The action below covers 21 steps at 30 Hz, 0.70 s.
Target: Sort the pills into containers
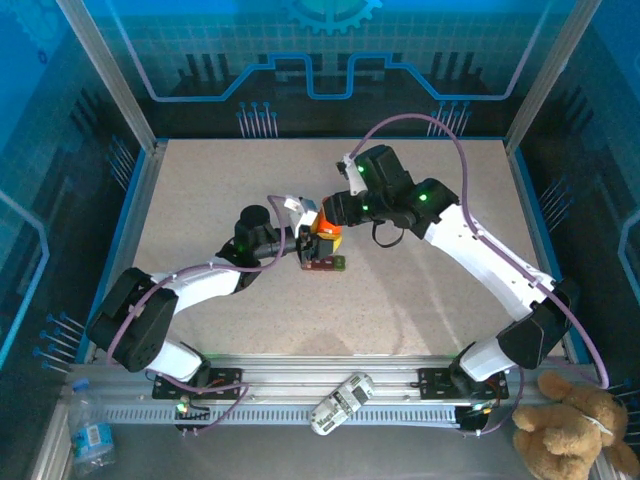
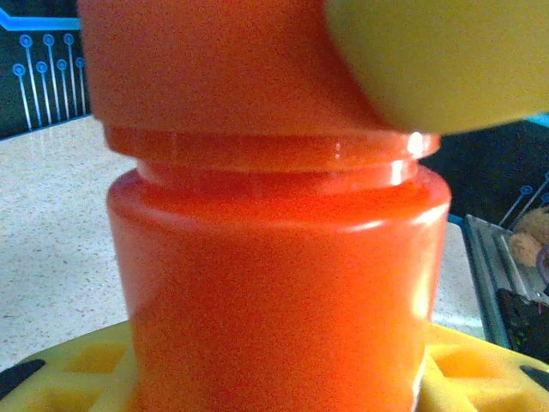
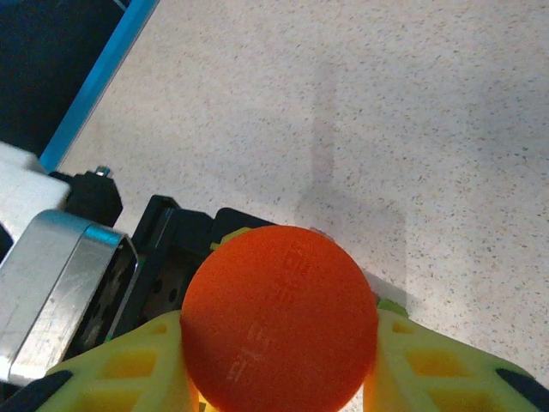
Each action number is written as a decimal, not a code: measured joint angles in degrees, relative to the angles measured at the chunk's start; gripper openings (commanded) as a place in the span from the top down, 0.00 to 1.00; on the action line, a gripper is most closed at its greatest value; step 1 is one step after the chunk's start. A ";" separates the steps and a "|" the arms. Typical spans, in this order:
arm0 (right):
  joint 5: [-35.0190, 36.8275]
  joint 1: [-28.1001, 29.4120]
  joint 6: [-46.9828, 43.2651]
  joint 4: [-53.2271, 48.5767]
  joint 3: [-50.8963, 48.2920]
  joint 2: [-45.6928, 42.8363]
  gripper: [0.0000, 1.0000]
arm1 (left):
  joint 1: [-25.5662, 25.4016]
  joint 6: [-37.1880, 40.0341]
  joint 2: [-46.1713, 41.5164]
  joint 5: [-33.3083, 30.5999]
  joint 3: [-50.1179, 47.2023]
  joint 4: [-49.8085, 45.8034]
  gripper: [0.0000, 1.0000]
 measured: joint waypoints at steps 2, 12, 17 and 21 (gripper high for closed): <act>1.14 0.35 1.16 0.50 0.00 0.02 0.65 | 0.00 -0.02 0.00 -0.63 0.00 0.37 1.00; 2.67 0.70 2.36 1.29 0.00 -0.48 0.46 | -0.02 0.04 0.02 -1.84 0.00 1.57 1.00; -2.93 -0.70 2.27 0.22 -0.76 -2.75 0.23 | -0.28 0.04 0.00 -1.90 0.02 5.90 1.00; -6.97 -2.67 1.03 -1.77 -1.49 -7.30 0.17 | -0.26 0.15 0.00 -1.86 0.02 7.26 1.00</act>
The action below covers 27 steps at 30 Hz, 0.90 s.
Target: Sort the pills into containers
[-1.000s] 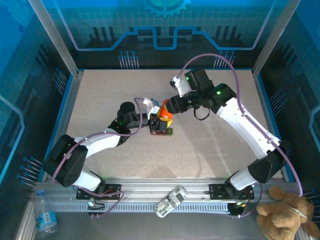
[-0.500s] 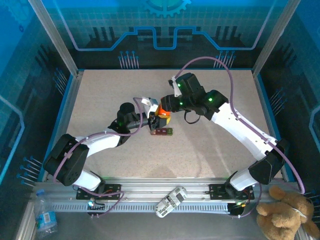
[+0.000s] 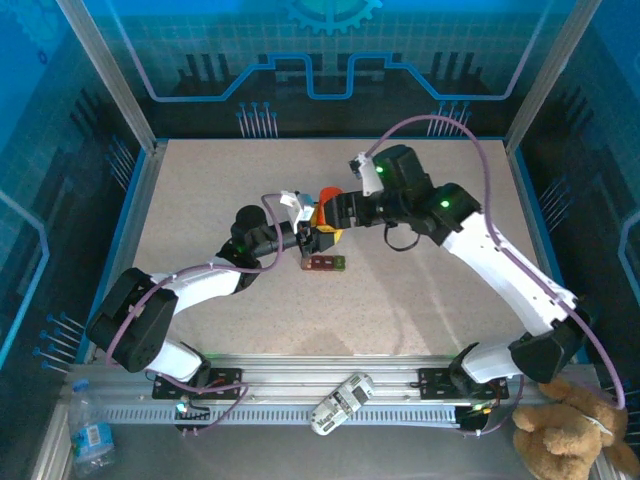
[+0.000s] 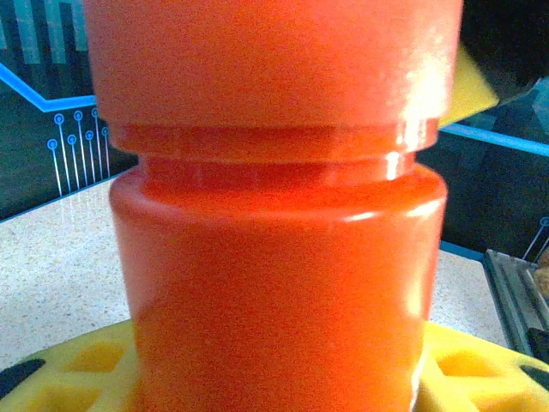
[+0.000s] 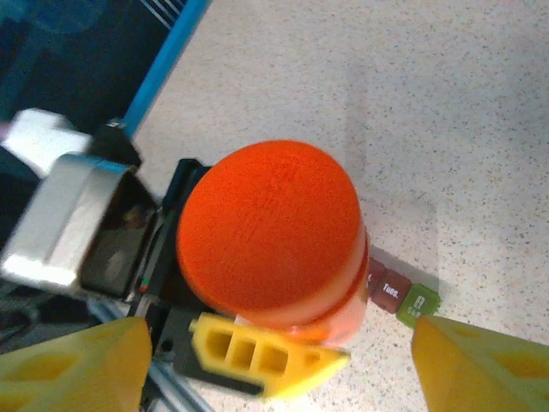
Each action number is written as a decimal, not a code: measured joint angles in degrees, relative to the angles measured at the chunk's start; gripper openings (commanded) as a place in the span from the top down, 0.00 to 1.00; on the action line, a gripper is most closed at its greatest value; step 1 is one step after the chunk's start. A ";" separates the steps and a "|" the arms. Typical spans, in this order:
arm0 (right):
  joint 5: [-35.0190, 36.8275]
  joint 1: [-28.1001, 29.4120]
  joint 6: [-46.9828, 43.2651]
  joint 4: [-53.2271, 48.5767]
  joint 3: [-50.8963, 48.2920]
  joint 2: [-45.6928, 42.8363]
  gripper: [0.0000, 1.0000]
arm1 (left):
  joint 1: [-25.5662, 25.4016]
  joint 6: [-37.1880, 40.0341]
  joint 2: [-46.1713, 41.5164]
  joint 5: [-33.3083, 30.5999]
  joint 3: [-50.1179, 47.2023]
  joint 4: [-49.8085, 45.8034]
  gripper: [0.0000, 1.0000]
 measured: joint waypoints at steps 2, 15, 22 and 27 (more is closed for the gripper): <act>-1.09 -0.76 -1.01 -0.92 0.04 -2.56 0.17 | 0.00 0.20 0.00 0.04 0.00 -0.04 1.00; -6.97 -4.37 -17.64 -16.70 20.41 7.48 0.11 | 0.00 6.75 -2.80 6.32 2.82 -10.21 1.00; -6.84 -3.80 -22.64 -23.02 25.57 14.27 0.14 | 0.00 7.21 -3.15 8.09 3.54 -12.44 1.00; -6.95 -3.19 -23.74 -24.70 25.88 14.84 0.16 | 0.00 7.19 -3.15 8.44 3.54 -12.57 1.00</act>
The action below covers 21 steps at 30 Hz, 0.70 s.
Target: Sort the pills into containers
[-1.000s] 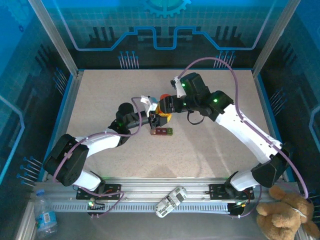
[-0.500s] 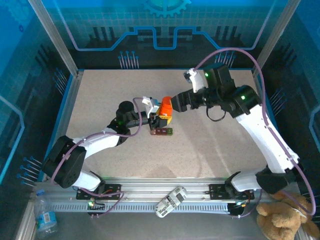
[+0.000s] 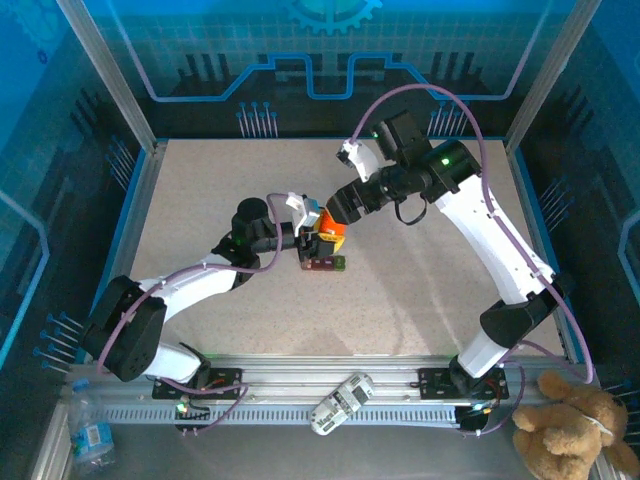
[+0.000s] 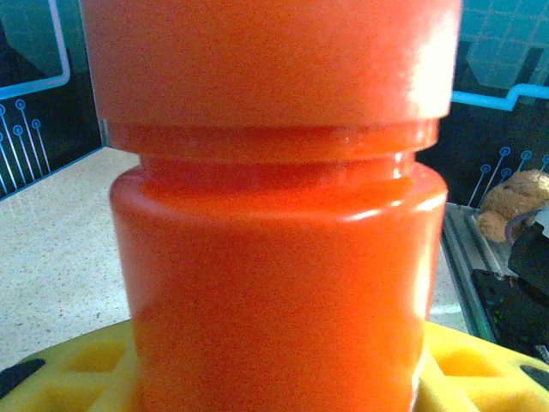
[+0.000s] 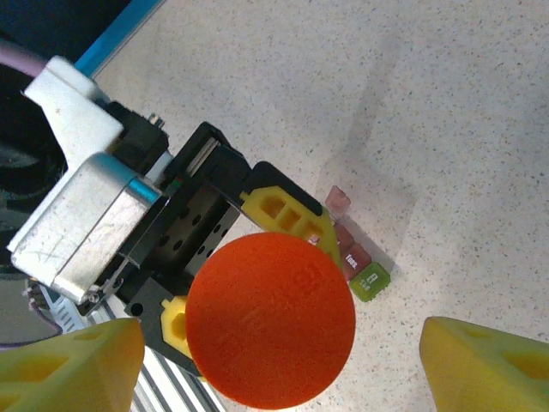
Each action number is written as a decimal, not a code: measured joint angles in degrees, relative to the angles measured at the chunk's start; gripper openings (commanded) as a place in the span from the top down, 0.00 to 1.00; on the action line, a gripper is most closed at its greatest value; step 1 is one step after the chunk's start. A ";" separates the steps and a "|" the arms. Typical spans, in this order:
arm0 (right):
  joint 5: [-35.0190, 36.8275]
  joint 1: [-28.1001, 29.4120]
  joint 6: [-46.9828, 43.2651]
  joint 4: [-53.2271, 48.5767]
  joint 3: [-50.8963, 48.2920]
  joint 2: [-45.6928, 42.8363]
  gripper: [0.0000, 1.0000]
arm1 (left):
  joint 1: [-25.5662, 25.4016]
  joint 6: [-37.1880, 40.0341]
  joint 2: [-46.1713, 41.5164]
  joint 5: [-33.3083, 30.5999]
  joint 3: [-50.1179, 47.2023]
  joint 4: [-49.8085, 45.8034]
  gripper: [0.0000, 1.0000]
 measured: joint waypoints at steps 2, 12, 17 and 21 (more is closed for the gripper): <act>-0.09 0.09 -0.22 -0.35 0.07 0.04 0.17 | 0.00 0.00 0.00 0.00 0.00 0.00 1.00; -0.11 0.44 -0.90 -0.63 0.09 1.97 0.28 | 0.00 -0.17 0.00 0.00 0.00 0.24 1.00; -0.55 0.44 -1.14 -0.59 0.09 2.69 0.40 | 0.00 -0.20 0.02 0.00 0.00 0.22 1.00; -1.18 0.63 -1.25 -0.57 0.13 2.69 0.51 | 0.00 -0.48 0.02 -0.02 0.00 0.22 1.00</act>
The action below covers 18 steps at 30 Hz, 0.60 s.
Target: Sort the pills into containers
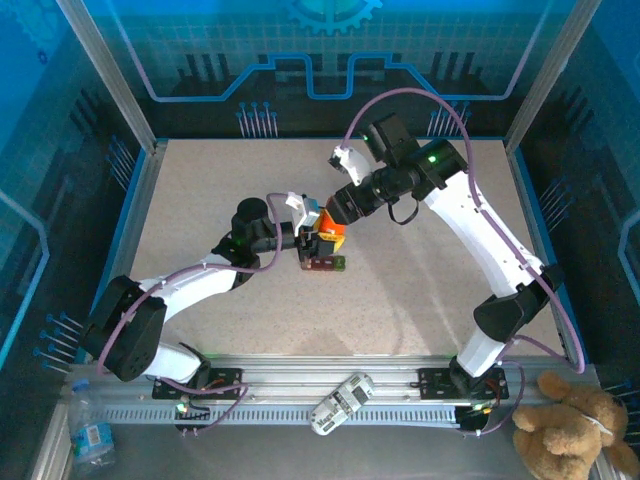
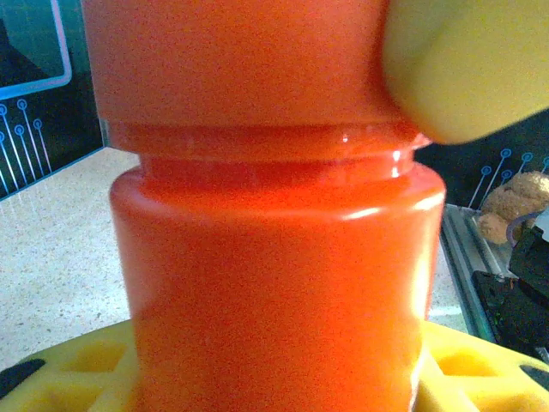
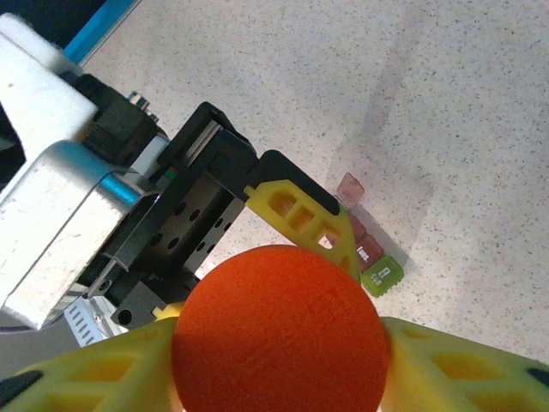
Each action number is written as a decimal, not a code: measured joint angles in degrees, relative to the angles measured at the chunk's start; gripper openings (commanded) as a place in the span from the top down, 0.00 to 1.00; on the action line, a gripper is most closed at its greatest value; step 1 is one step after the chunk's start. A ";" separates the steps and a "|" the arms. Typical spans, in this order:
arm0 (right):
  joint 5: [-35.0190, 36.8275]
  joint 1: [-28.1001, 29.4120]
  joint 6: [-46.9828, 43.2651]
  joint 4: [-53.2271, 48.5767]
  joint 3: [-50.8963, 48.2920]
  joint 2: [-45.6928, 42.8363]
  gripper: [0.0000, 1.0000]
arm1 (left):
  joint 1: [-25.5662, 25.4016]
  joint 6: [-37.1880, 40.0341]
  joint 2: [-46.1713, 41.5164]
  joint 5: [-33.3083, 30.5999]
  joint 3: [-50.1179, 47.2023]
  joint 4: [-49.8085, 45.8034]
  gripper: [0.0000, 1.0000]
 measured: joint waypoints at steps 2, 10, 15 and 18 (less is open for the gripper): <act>0.04 0.00 0.15 0.17 -0.02 -0.02 0.55 | 0.04 -0.68 0.04 -0.02 0.00 0.07 1.00; 0.48 -0.07 1.53 4.70 -4.92 -3.02 0.62 | 0.09 -3.82 1.31 -0.20 -0.90 4.92 1.00; 0.72 -0.07 2.95 8.04 -8.35 -4.76 0.66 | 0.09 -4.98 2.01 -0.24 -1.38 6.80 1.00; 1.07 0.00 4.81 10.08 -10.21 -5.57 0.67 | 0.11 -5.70 2.12 -0.44 -1.53 7.02 1.00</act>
